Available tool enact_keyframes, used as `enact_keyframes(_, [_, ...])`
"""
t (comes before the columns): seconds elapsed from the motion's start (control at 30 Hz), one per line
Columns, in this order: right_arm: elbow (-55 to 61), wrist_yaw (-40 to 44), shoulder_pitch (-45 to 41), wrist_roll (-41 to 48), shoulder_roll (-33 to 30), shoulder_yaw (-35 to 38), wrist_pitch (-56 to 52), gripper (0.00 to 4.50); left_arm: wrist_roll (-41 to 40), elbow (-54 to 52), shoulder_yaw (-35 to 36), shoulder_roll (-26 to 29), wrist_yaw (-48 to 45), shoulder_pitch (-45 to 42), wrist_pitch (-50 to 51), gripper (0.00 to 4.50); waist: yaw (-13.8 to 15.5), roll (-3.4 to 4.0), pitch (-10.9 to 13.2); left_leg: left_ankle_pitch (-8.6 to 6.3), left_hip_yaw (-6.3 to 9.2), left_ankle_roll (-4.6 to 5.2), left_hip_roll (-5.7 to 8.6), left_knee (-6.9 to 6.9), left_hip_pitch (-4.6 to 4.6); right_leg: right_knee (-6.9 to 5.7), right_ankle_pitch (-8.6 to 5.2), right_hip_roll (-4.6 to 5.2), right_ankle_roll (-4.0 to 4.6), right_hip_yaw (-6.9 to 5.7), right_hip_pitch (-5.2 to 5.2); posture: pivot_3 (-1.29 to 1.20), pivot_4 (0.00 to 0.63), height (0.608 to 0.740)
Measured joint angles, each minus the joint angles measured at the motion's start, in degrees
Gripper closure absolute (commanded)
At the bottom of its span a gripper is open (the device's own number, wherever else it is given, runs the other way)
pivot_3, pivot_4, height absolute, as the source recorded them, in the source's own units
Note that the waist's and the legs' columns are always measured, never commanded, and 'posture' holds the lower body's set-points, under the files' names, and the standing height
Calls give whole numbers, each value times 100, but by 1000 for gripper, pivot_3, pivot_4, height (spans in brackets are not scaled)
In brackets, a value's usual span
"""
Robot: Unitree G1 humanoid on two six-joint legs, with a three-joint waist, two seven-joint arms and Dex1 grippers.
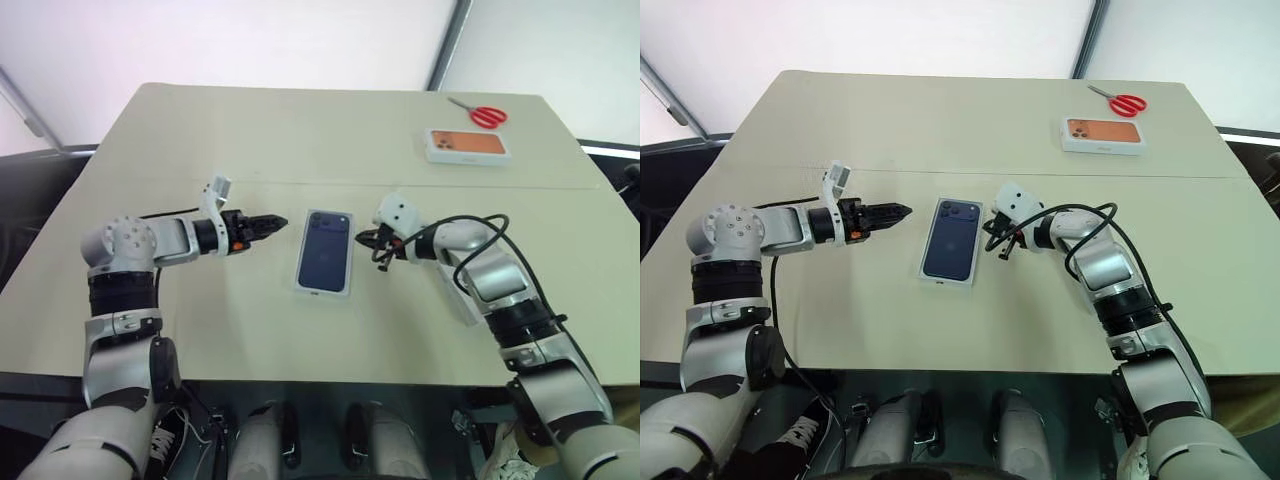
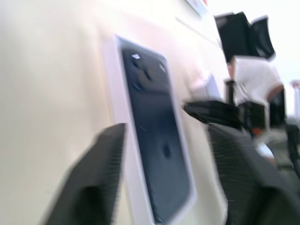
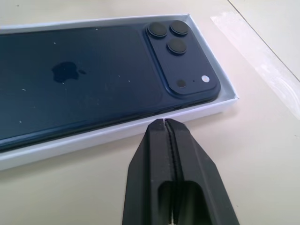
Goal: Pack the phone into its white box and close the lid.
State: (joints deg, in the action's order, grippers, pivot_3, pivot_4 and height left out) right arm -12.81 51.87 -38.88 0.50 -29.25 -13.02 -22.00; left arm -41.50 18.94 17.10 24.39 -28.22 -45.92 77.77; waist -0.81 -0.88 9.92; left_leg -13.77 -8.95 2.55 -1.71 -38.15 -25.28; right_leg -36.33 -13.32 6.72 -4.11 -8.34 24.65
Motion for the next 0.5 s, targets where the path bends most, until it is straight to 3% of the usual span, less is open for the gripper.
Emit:
enact_keyframes(0.07, [-32,9,2,-50,-118,-1,43,4500,206,-120,-310,1,-5,216,-202,4475,1,1,-1,0,-1,0,0,0,0,0,0,-3,0,0,0,0,150,738])
enact_keyframes(0.3, [-43,6,84,-270,-64,-292,172,4500,652,-388,-1370,-137,-312,508,-749,4475,3,2,-1,0,-3,0,0,-1,1,-1,0,-2,0,0,0,0,150,738])
enact_keyframes(0.5, [-3,-18,197,-431,-73,-426,233,4500,749,-427,-1588,-471,-403,493,-837,4475,27,3,-2,0,-1,1,1,-7,1,-1,0,0,0,-2,-6,0,150,738])
